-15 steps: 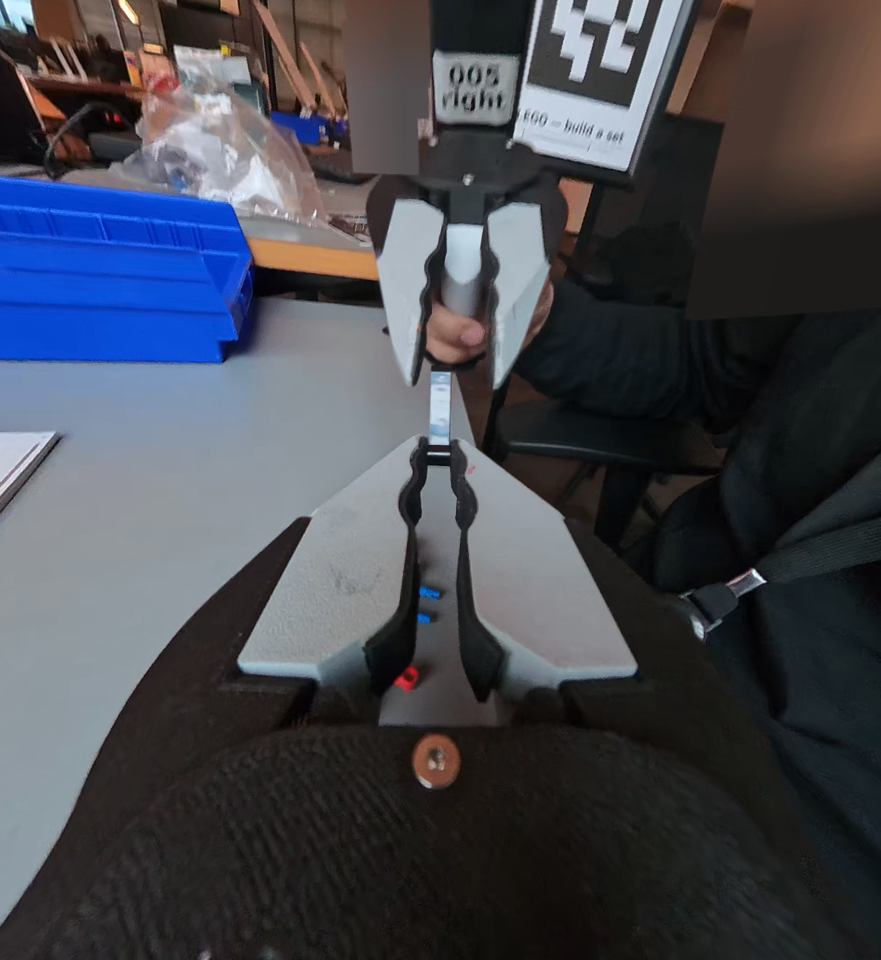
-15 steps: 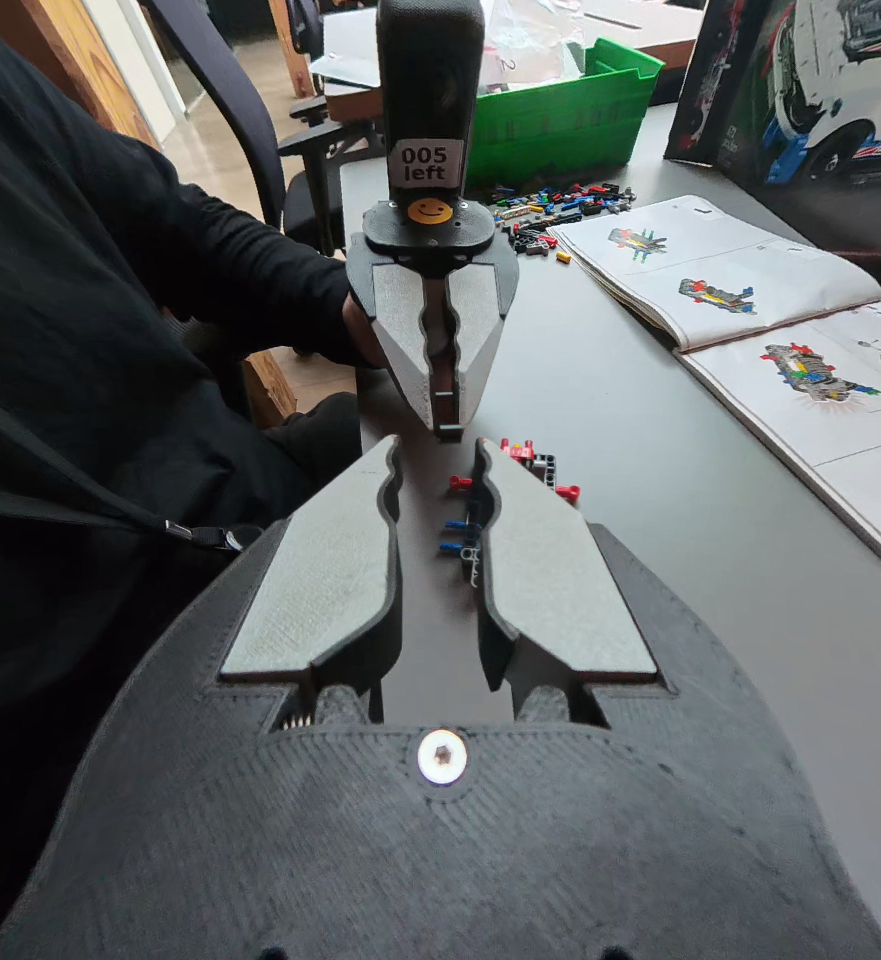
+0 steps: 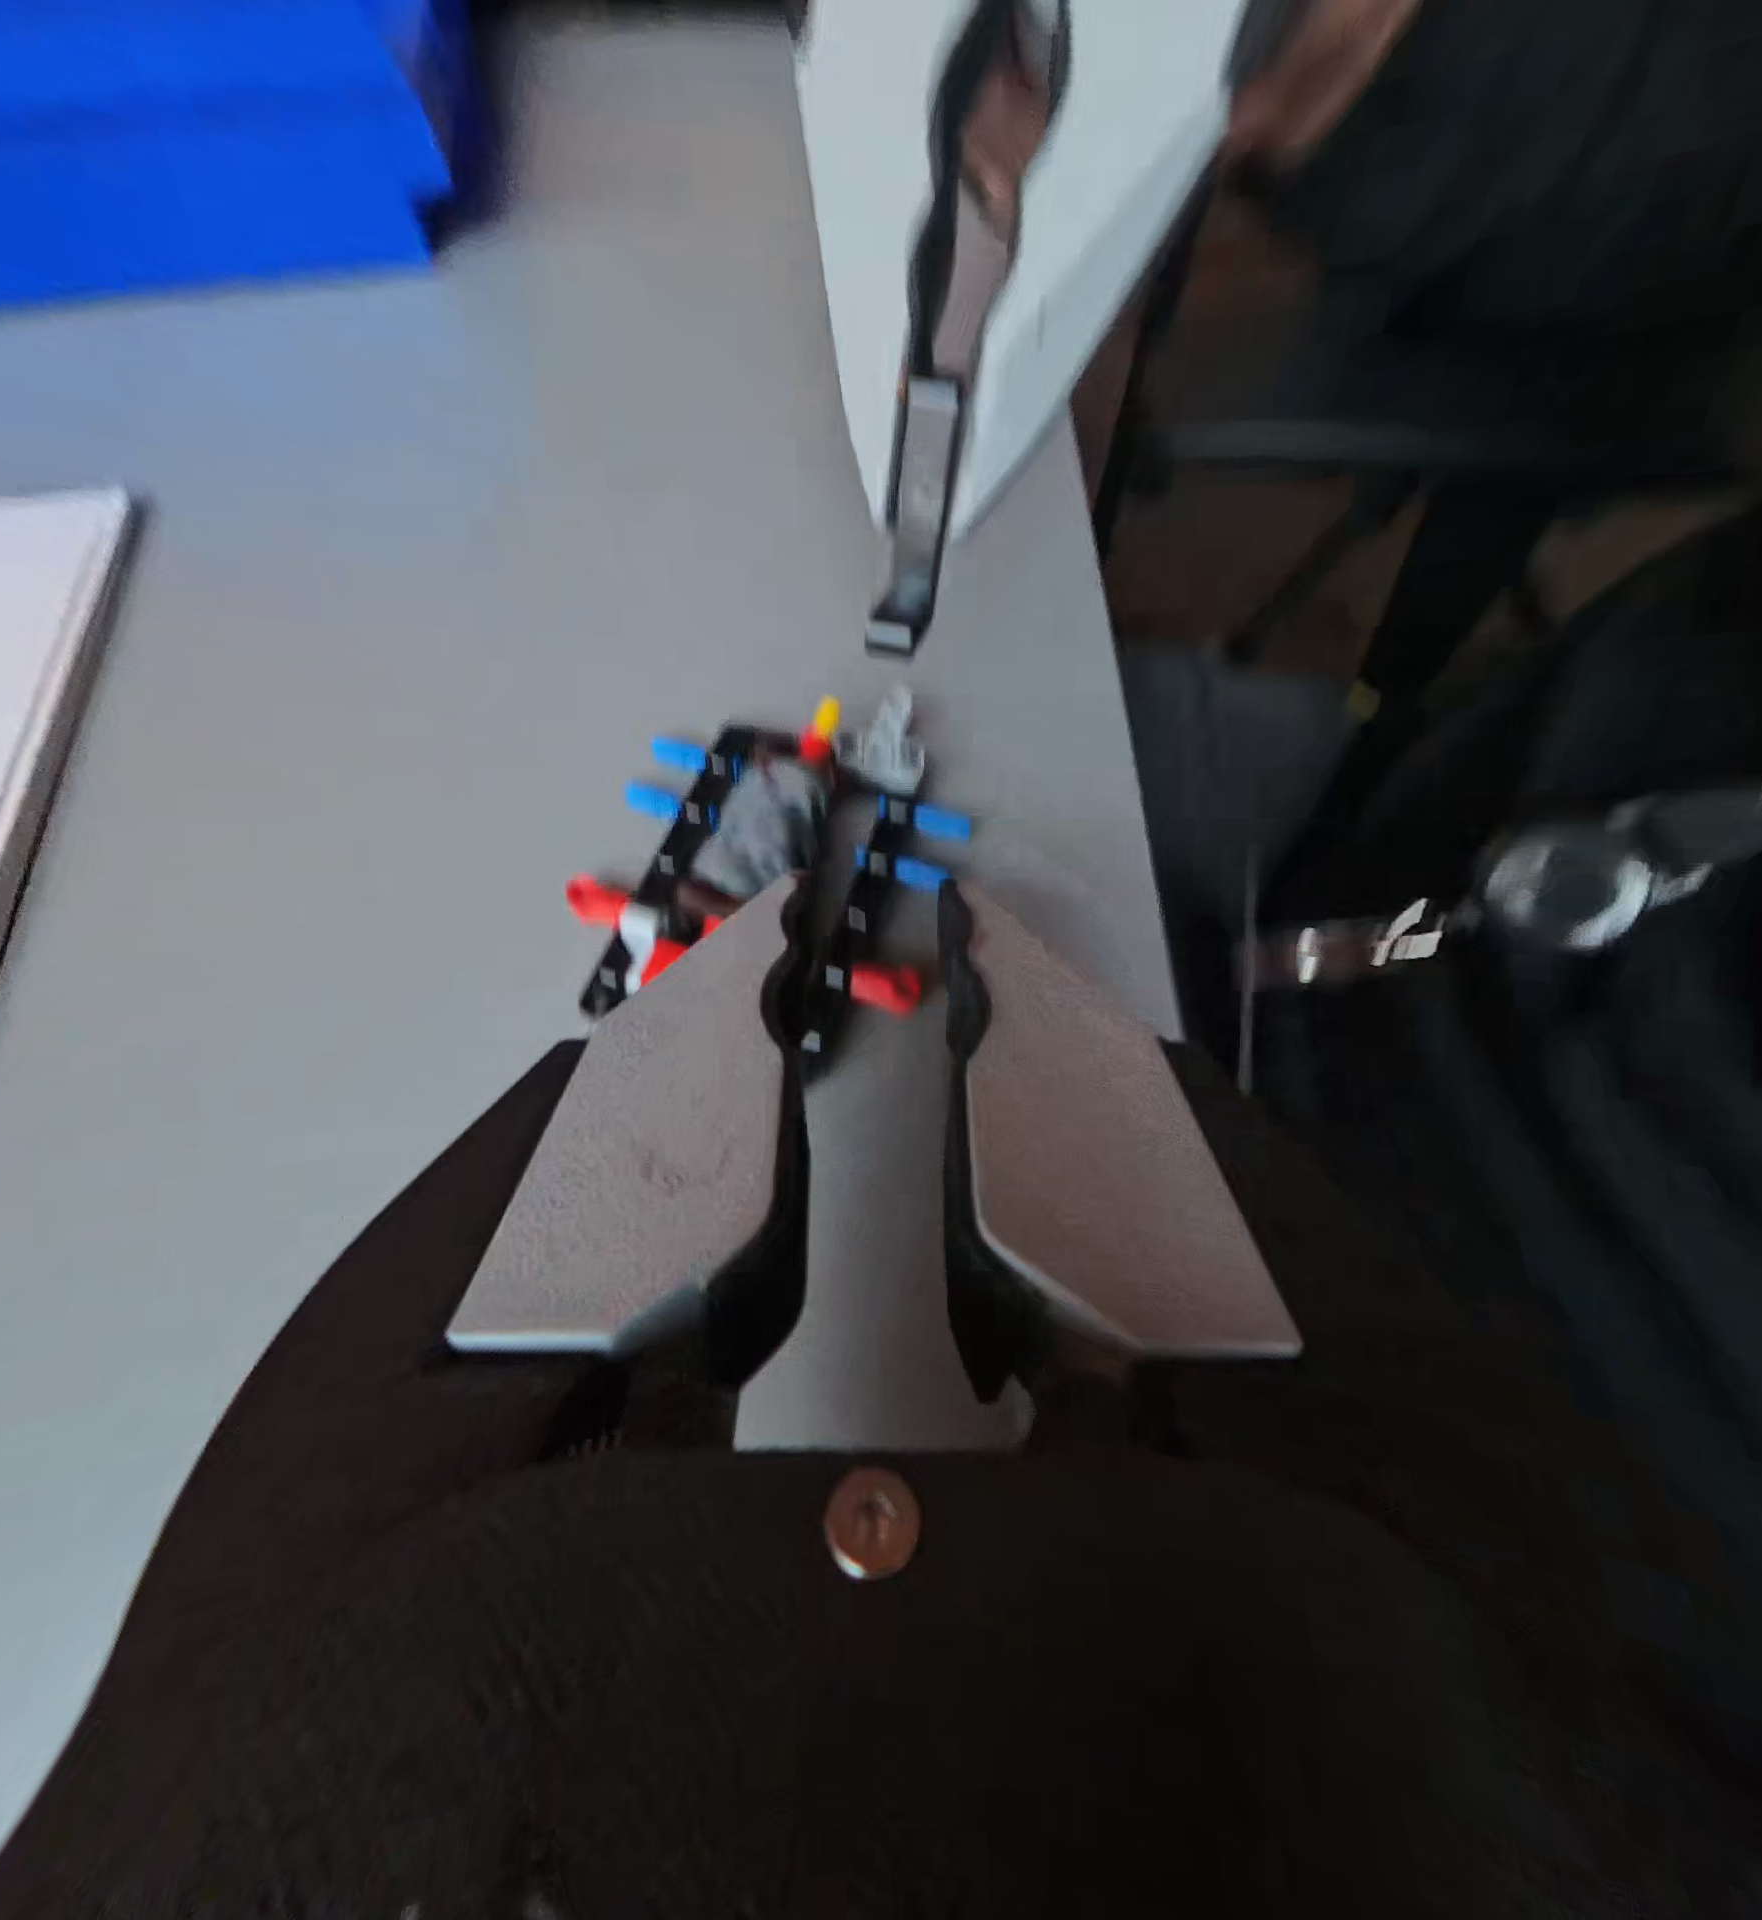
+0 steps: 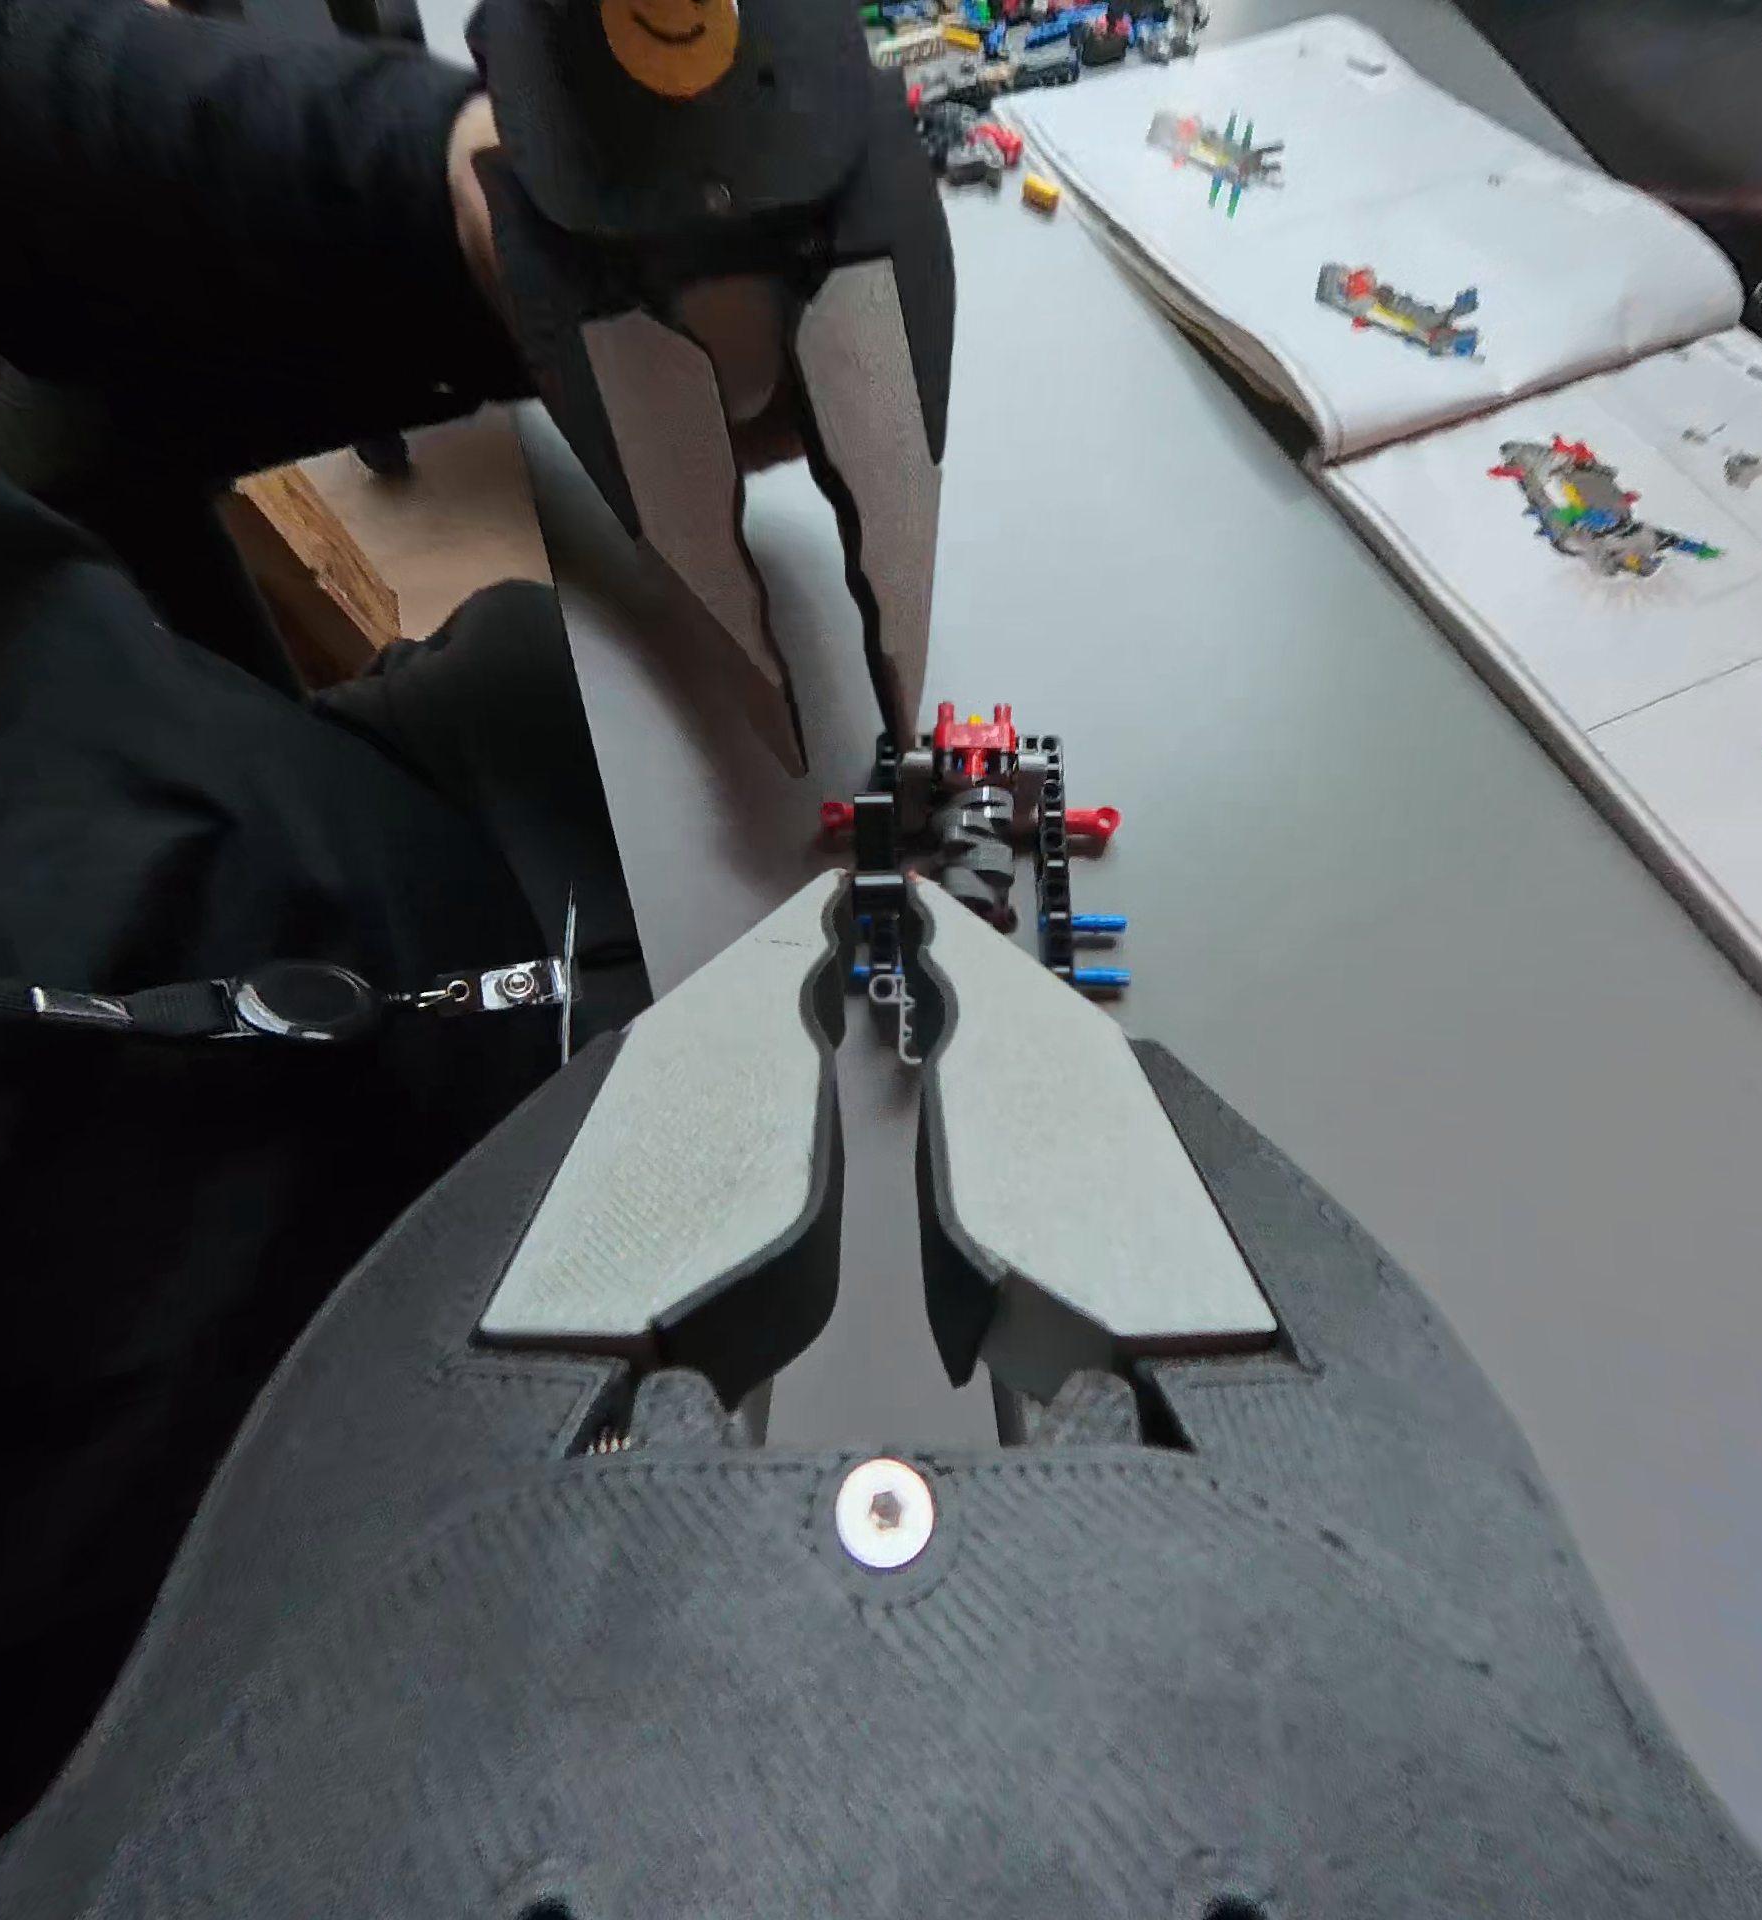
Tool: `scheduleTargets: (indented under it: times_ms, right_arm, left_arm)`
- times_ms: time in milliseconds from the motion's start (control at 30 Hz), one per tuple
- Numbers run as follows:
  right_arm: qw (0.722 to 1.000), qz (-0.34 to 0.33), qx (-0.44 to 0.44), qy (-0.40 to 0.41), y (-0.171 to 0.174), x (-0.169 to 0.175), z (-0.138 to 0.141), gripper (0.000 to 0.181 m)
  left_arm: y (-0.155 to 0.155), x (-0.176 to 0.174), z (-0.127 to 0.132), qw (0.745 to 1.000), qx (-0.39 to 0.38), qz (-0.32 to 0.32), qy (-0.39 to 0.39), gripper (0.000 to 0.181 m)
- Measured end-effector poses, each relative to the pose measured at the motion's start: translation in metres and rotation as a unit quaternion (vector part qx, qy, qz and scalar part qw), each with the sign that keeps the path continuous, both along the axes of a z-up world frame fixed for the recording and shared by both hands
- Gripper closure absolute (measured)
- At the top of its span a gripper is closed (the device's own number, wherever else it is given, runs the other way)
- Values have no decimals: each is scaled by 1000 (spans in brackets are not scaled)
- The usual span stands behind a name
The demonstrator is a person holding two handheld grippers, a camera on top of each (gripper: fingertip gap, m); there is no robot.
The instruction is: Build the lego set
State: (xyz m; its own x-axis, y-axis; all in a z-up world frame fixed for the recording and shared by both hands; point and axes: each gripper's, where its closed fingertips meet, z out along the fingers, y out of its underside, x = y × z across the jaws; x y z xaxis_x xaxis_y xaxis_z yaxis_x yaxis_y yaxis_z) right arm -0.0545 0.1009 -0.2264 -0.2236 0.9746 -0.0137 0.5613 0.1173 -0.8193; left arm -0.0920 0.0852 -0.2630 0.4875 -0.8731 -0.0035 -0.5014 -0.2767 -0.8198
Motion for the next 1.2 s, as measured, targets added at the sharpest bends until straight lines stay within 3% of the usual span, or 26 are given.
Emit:
scheduleTargets:
  times_ms: [100,167,267,367,467,600,867,1067,1200]
  right_arm:
    - [1000,-7,14,-25,-3,-3,-18,177]
    - [997,-3,51,-59,-2,-5,-34,177]
    - [989,-7,108,-103,4,-9,-50,177]
    - [985,-9,122,-119,4,-14,-56,177]
    - [979,-20,140,-143,10,-15,-59,177]
    - [970,-21,159,-180,17,-12,-65,176]
    - [970,68,65,-224,18,-11,-66,176]
    - [975,78,30,-205,22,-13,-63,177]
    - [975,80,34,-206,22,-10,-66,177]
  left_arm:
    - [5,-23,-19,993,47,29,107,162]
    - [9,-24,-12,989,79,25,121,162]
    - [10,-23,2,991,67,-3,112,137]
    - [31,-34,-9,991,33,-1,128,122]
    - [32,-25,-21,994,-27,-39,102,128]
    - [31,-24,-33,991,-47,-54,117,135]
    - [39,-27,-27,995,-20,-8,96,130]
    - [17,-10,3,989,81,29,123,142]
    - [3,15,-6,991,39,38,123,141]
